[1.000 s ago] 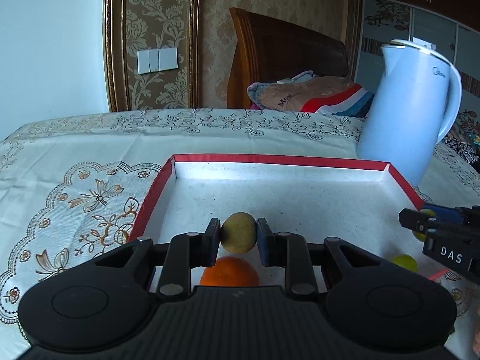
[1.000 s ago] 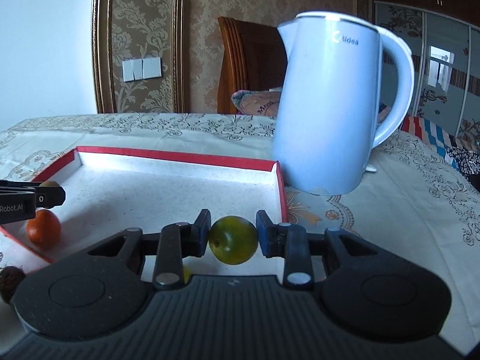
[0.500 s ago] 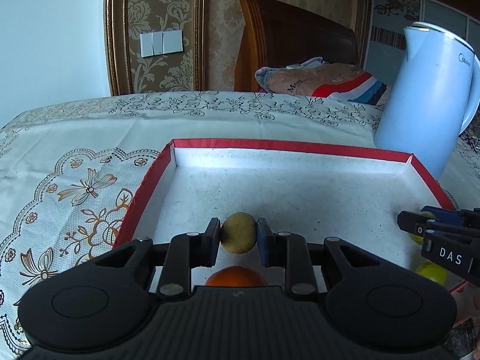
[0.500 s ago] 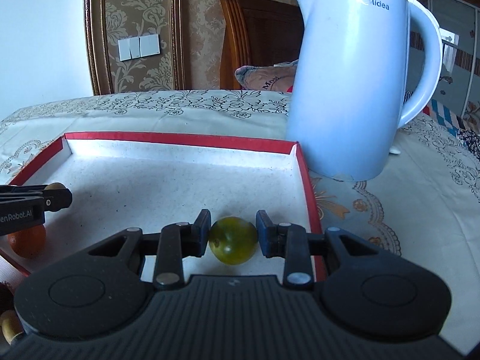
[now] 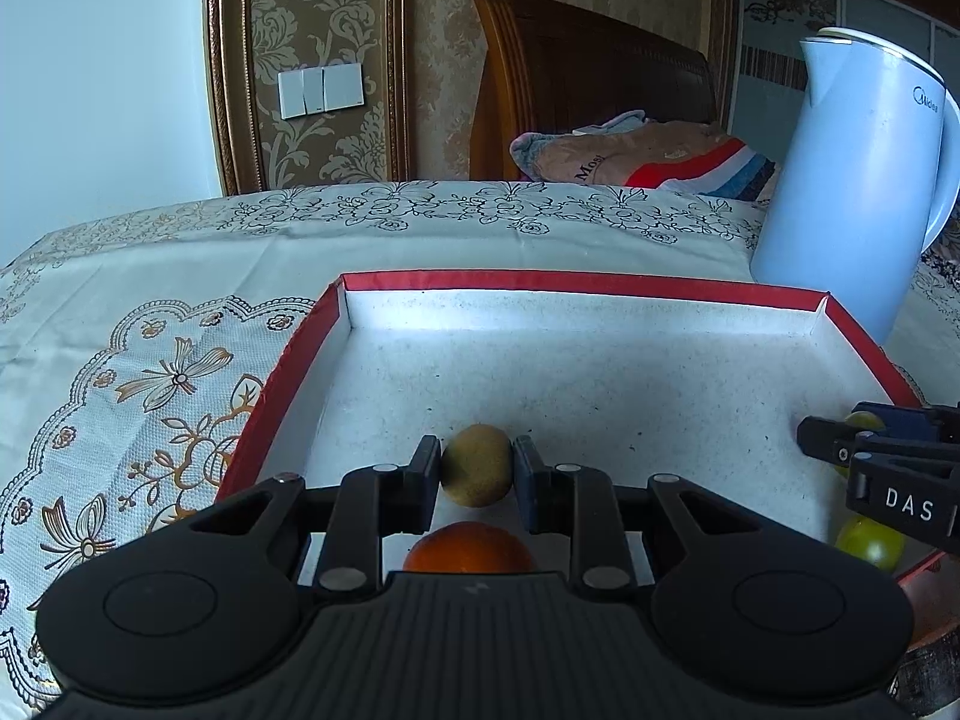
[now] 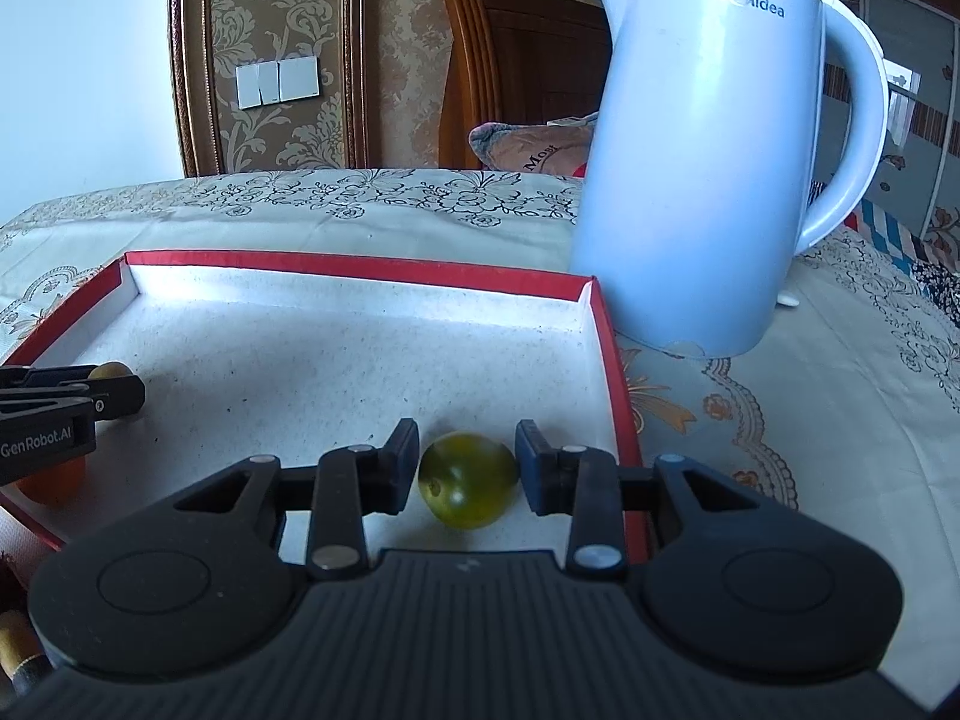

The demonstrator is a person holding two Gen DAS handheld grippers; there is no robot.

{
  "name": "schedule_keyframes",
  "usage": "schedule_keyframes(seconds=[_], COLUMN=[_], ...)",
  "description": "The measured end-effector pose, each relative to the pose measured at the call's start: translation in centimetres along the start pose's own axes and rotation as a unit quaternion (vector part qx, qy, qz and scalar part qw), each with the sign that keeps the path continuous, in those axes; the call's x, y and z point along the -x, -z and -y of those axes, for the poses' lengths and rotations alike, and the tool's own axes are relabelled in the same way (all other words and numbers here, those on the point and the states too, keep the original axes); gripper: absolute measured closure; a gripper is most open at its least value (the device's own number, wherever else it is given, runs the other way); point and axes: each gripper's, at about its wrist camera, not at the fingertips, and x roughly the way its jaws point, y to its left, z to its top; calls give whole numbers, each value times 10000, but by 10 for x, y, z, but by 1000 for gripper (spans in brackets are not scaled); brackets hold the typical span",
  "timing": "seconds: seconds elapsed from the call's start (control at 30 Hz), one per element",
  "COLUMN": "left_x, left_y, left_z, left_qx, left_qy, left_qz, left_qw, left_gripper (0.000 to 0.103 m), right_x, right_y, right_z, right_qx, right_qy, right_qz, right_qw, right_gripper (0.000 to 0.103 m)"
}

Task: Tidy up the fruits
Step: 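Carry the kiwi-like fruit with the left tool into the tray while the right tool carries the tomato there, then open the right tool releasing the tomato in the tray while the left tool lowers the kiwi-like fruit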

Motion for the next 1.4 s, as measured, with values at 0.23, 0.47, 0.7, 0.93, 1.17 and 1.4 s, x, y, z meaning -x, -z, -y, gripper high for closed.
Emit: schedule_keyframes(seconds=[0.23,0.47,0.7,0.93,1.17,1.4], left_x=[-1,0,5,9,14,24], left_y=[2,4,6,10,13,18], left_z=[2,2,-5,0,2,5], left_qx=[-58,-109,44,-143,-254,-346], left_qy=[-46,-61,30,-27,-58,-81], left_qz=[0,11,61,173,255,407], left_qw=[10000,9999,10000,9997,9993,9985], left_gripper=[78,77,77,77,77,75], right_x=[4,5,10,12,17,29], right_y=[1,2,5,8,11,16], right_z=[2,1,1,1,3,10], right_qx=[-80,-98,-56,-69,-150,-409], right_qy=[83,62,35,-55,-157,-342], right_qz=[99,65,128,104,137,325], right_qw=[9999,9999,9999,9999,9997,9981], right_gripper=[33,22,11,6,4,1])
